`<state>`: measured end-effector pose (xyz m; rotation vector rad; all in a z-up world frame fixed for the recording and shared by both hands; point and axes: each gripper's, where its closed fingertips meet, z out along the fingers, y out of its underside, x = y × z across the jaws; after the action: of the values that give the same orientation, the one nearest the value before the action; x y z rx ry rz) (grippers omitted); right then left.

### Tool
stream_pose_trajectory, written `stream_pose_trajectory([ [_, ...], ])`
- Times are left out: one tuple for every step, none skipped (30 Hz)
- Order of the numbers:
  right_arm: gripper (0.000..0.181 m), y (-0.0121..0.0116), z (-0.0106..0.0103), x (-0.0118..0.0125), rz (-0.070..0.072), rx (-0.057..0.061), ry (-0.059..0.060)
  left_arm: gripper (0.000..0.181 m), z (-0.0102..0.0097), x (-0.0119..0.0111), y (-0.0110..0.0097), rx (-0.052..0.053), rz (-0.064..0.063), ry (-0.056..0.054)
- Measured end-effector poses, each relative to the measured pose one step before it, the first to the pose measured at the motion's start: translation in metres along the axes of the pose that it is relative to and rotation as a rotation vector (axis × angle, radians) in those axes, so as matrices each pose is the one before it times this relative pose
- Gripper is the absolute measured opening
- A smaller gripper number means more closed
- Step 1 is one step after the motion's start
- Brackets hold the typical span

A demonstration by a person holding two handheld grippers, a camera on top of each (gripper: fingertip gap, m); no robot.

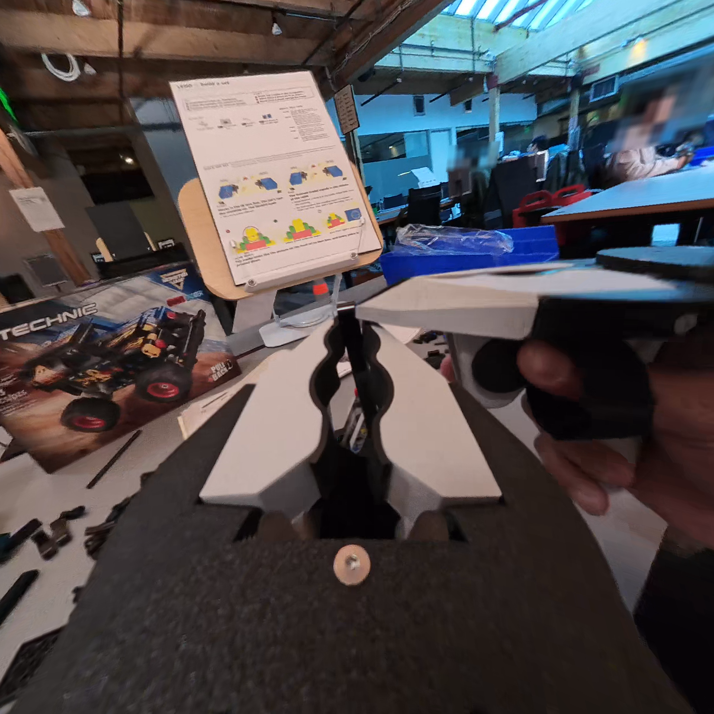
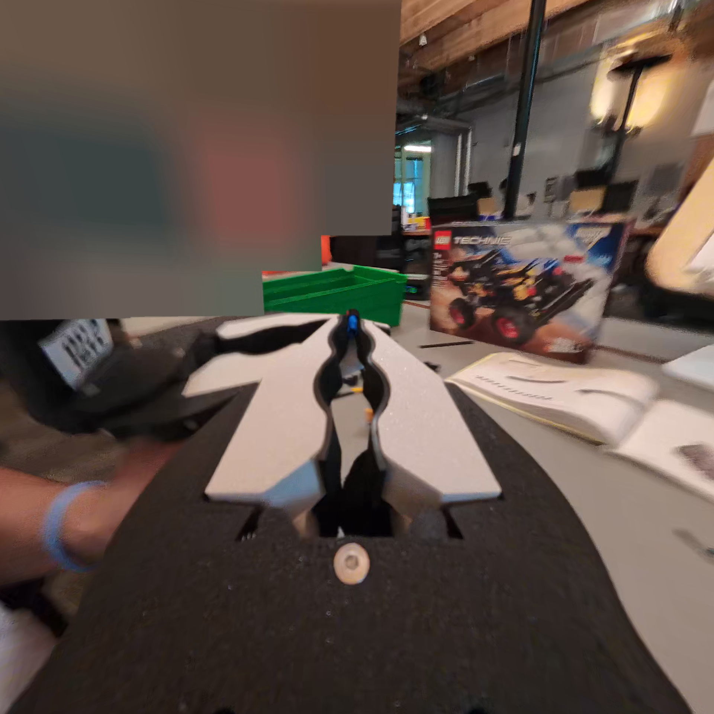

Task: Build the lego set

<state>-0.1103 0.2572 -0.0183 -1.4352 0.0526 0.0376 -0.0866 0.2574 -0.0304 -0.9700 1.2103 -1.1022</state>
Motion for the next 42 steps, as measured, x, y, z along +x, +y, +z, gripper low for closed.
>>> stream_pose_trajectory([
  [0.004, -0.0008, -0.00023, -0.00001, -0.0809, -0.0061, 0.0113, 0.007, -0.00043, 0.00109, -0.00108, -0.0009, 0.001, 0.0072],
  [0.004, -0.00153, -0.00058, -0.00055, -0.0255, -0.0007, -0.0071, 0.007, -0.00045, 0.00062, -0.00157, 0.0013, -0.0106, 0.0136],
  [0.004, -0.00056, -0.00011, 0.00009, -0.0244, -0.0065, 0.0001, 0.007, -0.00017, 0.00074, -0.00086, -0.0004, -0.0214, 0.0177],
  [0.004, 0.0006, 0.00063, 0.00042, -0.0305, -0.0133, 0.0065, 0.007, 0.00014, -0.00009, 0.00056, -0.0009, -0.0122, 0.0051],
  [0.004, 0.00173, 0.00128, 0.00016, 0.0058, -0.0153, 0.0006, 0.007, 0.00028, -0.0011, 0.00137, 0.0031, 0.0002, -0.0012],
  [0.004, 0.00156, 0.00137, 0.00001, 0.0456, -0.0093, -0.0136, 0.007, 0.00034, -0.00136, 0.00178, -0.0009, 0.0154, -0.0024],
  [0.004, 0.00238, 0.00095, 0.00119, 0.0494, -0.0207, -0.0141, 0.007, 0.00097, -0.00108, 0.00269, -0.0129, 0.0129, 0.0049],
  [0.004, 0.00215, 0.00135, 0.00094, 0.0363, -0.0268, -0.0133, 0.007, 0.00099, -0.00081, 0.00248, -0.0127, -0.01, 0.018],
  [0.004, 0.00107, 0.00104, 0.0001, 0.0234, -0.0243, -0.0178, 0.006, 0.00064, -0.00031, 0.00171, -0.0024, -0.0426, 0.0375],
  [0.007, 0.00011, 0.0002, -0.00122, -0.0021, -0.0177, -0.0315, 0.006, 0.00052, 0.00041, 0.00119, -0.0034, -0.0656, 0.0495],
  [0.012, -0.00187, -0.00168, -0.00035, -0.0096, -0.0065, -0.0337, 0.006, 0.00038, 0.00077, -0.00002, 0.0001, -0.0582, 0.0524],
  [0.019, -0.00316, -0.00378, -0.00066, -0.0152, -0.0043, -0.0477, 0.005, 0.00072, 0.00414, -0.00073, 0.0035, -0.0354, 0.0754],
  [0.023, -0.00367, -0.00521, 0.00025, -0.0167, -0.0053, -0.0574, 0.006, -0.00014, 0.00229, 0.00051, -0.0066, -0.0219, 0.0587],
  [0.03, -0.00399, -0.00642, 0.0006, -0.0096, -0.0022, -0.0644, 0.006, -0.00077, 0.00313, -0.0008, 0.0023, 0.0016, 0.0539],
  [0.036, -0.00381, -0.00719, -0.00263, -0.0013, -0.0017, -0.086, 0.006, -0.00004, 0.00676, 0.00147, -0.0156, 0.0051, 0.0692],
  [0.036, -0.00303, -0.00609, -0.0068, 0.0078, -0.0086, -0.102, 0.005, -0.00035, 0.00444, 0.00023, -0.0101, 0.0001, 0.0447],
  [0.041, -0.0006, -0.00359, -0.00681, -0.0022, -0.024, -0.082, 0.006, -0.00038, 0.00714, -0.00148, 0.0035, 0.0097, 0.0532],
  [0.041, 0.0022, -0.0016, -0.00143, -0.0317, -0.0326, -0.0271, 0.006, 0.00061, 0.0092, 0.00036, -0.0115, 0.0014, 0.0615],
  [0.04, 0.00446, 0.00012, -0.00698, -0.0514, -0.0373, -0.0492, 0.006, 0.00098, 0.00464, 0.00069, -0.0113, 0.0061, 0.0246],
  [0.04, 0.00534, 0.00187, -0.00211, -0.0263, -0.0454, -0.0157, 0.006, 0.00137, 0.00513, 0.00139, -0.013, 0.0138, 0.0241],
  [0.041, 0.0036, 0.00253, -0.00308, -0.0163, -0.0301, -0.0219, 0.006, 0.00188, 0.0039, 0.00193, -0.0154, 0.0131, 0.0132],
  [0.041, 0.0031, 0.00254, -0.00363, -0.0075, -0.0254, -0.0253, 0.006, 0.00187, 0.00222, 0.002, -0.0152, 0.0143, 0.0016],
  [0.038, 0.00231, 0.0017, 0.00187, -0.0055, -0.0193, 0.0084, 0.006, 0.00169, 0.00275, 0.00135, -0.0109, 0.0112, 0.0047],
  [0.031, 0.00329, 0.00126, -0.00022, -0.0091, -0.0213, -0.0052, 0.006, 0.00102, 0.00165, -0.00023, -0.0016, 0.0116, -0.0013],
  [0.03, 0.00148, 0.00021, -0.001, -0.0101, -0.0115, -0.009, 0.006, 0.00082, 0.00034, 0.00109, -0.0109, 0.0082, -0.0051],
  [0.029, 0.00046, -0.00054, -0.00048, -0.0155, -0.0057, -0.0019, 0.006, 0.00018, 0.00021, 0.00043, -0.006, 0.0043, -0.0016],
  [0.029, 0.0008, -0.00037, -0.00061, -0.0129, -0.0103, -0.0004, 0.006, 0.00018, 0.00062, 0.00055, -0.0058, 0.0011, 0.0032],
  [0.029, 0.00159, -0.00036, -0.00042, -0.0122, -0.0181, 0.001, 0.006, 0.00055, 0.00071, 0.0013, -0.0092, -0.0006, 0.0043],
  [0.029, 0.00096, -0.00017, -0.00107, -0.01, -0.0116, -0.003, 0.006, 0.00067, 0.0012, 0.00079, -0.0064, -0.0019, 0.0068],
  [0.029, -0.00043, -0.00056, -0.00145, -0.0073, 0.001, -0.0066, 0.006, 0.00042, 0.00172, -0.00026, 0.0007, -0.003, 0.0086],
  [0.029, 0.00026, -0.00105, -0.00159, -0.0084, -0.0048, -0.011, 0.006, 0.00078, 0.00204, 0.00016, -0.0026, -0.0044, 0.0119],
  [0.028, 0.00152, -0.00078, -0.00115, -0.0088, -0.0126, -0.0093, 0.006, 0.00089, 0.00131, 0.00105, -0.01, -0.0036, 0.0074],
  [0.027, 0.00117, -0.0003, -0.00056, -0.0126, -0.0094, -0.0021, 0.006, 0.00064, 0.00047, 0.00111, -0.0084, 0.0013, 0.0003],
  [0.026, 0.00099, 0.00003, -0.00084, -0.019, -0.0073, 0.0002, 0.006, 0.0005, 0.0005, 0.00085, -0.0061, -0.0015, 0.0028],
  [0.026, 0.00005, -0.00003, -0.00085, -0.0198, -0.0007, 0.002, 0.006, 0.00007, 0.00115, -0.00017, 0.0007, -0.0084, 0.0081],
  [0.025, -0.0012, -0.00021, -0.00068, -0.0103, 0.0095, -0.001, 0.006, -0.00013, 0.00117, -0.00098, 0.007, -0.0091, 0.0076],
  [0.025, -0.00037, -0.0003, 0.0001, -0.0042, 0.0085, -0.0027, 0.006, 0.00016, 0.00055, -0.00071, 0.0045, -0.0049, 0.0016],
  [0.025, 0.00025, -0.00016, 0.00057, 0.0013, 0.0054, -0.0023, 0.006, 0.00035, -0.00023, 0.00007, -0.0001, -0.0019, -0.0033],
  [0.024, 0.00045, -0.00011, 0.00016, 0.002, 0.0077, -0.0061, 0.006, 0.00032, 0.00003, 0.00036, -0.0016, 0.0012, -0.0004],
  [0.023, 0.00031, -0.0003, 0.00037, -0.0116, 0.0116, -0.0005, 0.006, 0.00034, 0.00004, 0.0001, 0.0009, 0.0031, -0.0035],
  [0.023, -0.00019, -0.00006, -0.00014, -0.0066, 0.0133, 0.0007, 0.006, 0.00025, -0.00015, -0.00011, 0.0023, 0.007, -0.0069],
  [0.023, -0.00084, -0.00033, -0.00009, 0.0078, 0.0145, -0.0022, 0.006, 0.0, 0.00018, -0.00085, 0.0039, 0.0082, -0.0065],
])
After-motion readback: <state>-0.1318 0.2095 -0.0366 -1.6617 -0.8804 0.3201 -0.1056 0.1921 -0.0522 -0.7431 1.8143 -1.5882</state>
